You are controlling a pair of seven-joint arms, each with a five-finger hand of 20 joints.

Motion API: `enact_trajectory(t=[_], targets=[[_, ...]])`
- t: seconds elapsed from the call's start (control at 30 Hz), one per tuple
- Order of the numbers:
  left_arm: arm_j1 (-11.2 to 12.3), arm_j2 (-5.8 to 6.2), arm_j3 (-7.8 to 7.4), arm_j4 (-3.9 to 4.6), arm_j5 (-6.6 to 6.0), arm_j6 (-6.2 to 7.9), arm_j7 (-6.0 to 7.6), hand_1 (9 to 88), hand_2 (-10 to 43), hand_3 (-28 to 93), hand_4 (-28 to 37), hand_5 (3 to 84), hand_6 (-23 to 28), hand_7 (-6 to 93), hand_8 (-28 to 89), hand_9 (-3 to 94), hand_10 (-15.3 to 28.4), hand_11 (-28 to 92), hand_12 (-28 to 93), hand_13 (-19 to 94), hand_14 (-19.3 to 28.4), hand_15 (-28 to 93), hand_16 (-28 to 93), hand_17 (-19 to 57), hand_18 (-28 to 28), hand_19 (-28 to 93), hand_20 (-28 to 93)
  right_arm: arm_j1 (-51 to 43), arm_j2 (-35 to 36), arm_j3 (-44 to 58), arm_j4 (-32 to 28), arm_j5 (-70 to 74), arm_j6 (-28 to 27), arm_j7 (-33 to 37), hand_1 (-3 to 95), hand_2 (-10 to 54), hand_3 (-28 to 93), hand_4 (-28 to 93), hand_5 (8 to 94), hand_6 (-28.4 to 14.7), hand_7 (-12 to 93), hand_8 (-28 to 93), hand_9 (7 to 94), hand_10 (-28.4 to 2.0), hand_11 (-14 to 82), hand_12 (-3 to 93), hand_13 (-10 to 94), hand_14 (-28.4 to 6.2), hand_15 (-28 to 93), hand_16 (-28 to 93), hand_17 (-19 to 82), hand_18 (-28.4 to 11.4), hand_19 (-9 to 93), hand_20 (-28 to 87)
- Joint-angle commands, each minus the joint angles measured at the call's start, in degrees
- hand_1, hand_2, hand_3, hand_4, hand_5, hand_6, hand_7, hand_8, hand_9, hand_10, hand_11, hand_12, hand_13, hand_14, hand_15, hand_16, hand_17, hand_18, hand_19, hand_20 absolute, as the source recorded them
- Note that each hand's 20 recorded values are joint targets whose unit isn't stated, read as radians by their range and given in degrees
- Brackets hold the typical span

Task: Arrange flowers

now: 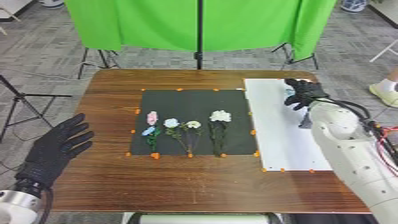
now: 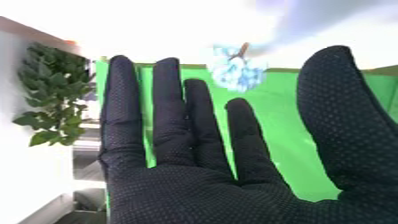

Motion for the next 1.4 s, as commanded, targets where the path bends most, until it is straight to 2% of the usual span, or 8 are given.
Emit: enact_trajectory(t=[0.03,0.27,0.4,0.47,0.6,0.8,1.07,1.4], targets=[[0.2,0.18,0.31,0.53,0.00,-0.46,-0.71,25.9,-0.3,72,-28.1,28.7,2.7,23.2,-13,21.4,10.3,29,13,15,13.1,44,-3,-9.9,19.7,47,9,3.2,-1.4,-0.8,1.5,-1.9,-11.7,2.0,31.4,-9.5,91,-28,23.0,1.2,27,-21,35.6,-8.9,24.3,13.3,35,-7.8,36,12,14,-20.2,63,22],[0.5,0.04,0.26,0.39,-0.05,-0.27,-0.68,26.0,-0.1,72,-28.1,28.7,2.7,23.3,-13,21.4,10.4,29,13,16,13.0,44,-4,-9.9,19.7,47,9,1.7,-0.7,-1.4,1.1,-3.0,-4.6,-2.0,35.5,-7.3,90,-28,38.5,2.7,31,-24,48.6,-7.3,30.9,14.4,48,-5.1,42,12,18,-18.8,67,25],[0.7,-0.09,0.14,0.28,-0.08,-0.23,-0.49,26.0,0.0,72,-28.1,28.7,2.7,23.3,-13,21.5,10.4,29,13,16,13.1,44,-4,-9.9,19.7,47,9,0.4,-0.4,-1.0,-0.2,-6.2,-5.6,-4.7,47.5,-5.5,79,-28,66.3,4.2,40,-17,81.3,-3.3,15.4,35.7,72,0.0,43,30,28,-16.0,76,32],[0.7,-0.11,0.15,0.32,-0.09,-0.28,-0.42,25.9,0.0,72,-28.1,28.7,2.7,23.4,-13,21.5,10.4,29,12,15,13.1,44,-4,-9.9,19.7,47,9,-0.1,-0.5,-0.5,-0.8,-6.3,-7.7,-5.6,49.7,-7.3,79,-28,71.4,4.3,41,-15,86.3,-2.5,15.0,40.0,76,0.7,45,33,31,-15.6,78,33],[1.0,-0.33,0.22,0.13,-0.08,-0.10,-0.26,25.9,0.0,72,-28.0,28.7,2.7,23.3,-13,21.5,10.4,29,12,16,13.1,44,-4,-9.9,19.7,47,9,-1.9,-0.1,0.4,-1.7,-5.6,-5.4,-6.4,50.4,-9.4,80,-28,75.5,4.0,41,-13,89.7,-1.5,15.5,43.6,79,1.1,47,35,34,-15.7,80,37],[1.5,-0.63,-0.08,-0.05,-0.09,0.06,0.12,25.9,0.0,72,-28.0,28.7,2.8,23.3,-13,21.5,10.4,29,12,15,13.1,44,-4,-9.9,19.7,47,9,-6.6,2.8,0.0,-9.6,-0.1,9.1,-4.7,49.8,-9.5,82,-28,76.4,3.3,41,-13,90.3,-1.7,15.8,45.0,80,0.6,47,37,34,-16.0,80,37],[0.9,-0.59,0.17,0.11,-0.10,-0.20,0.20,25.9,-0.1,72,-28.0,28.7,2.8,23.3,-13,21.4,10.4,29,12,15,13.1,44,-3,-9.9,19.7,47,9,-15.9,1.1,1.9,-24.5,-2.5,4.3,-12.5,48.7,-9.5,84,-28,75.6,2.5,42,-13,89.6,-1.9,16.4,45.9,79,0.5,48,38,34,-16.0,80,38],[1.1,-0.52,-0.18,0.07,-0.17,-0.12,-0.01,25.8,-0.1,72,-28.0,28.7,2.8,23.2,-13,21.4,10.4,29,13,15,13.1,44,-3,-9.9,19.7,47,9,-19.7,0.3,-0.4,-29.0,-4.3,-1.0,-16.4,48.5,-9.5,85,-28,74.1,2.4,44,-15,88.3,-2.3,16.9,45.5,78,0.5,48,38,33,-15.7,80,38]])
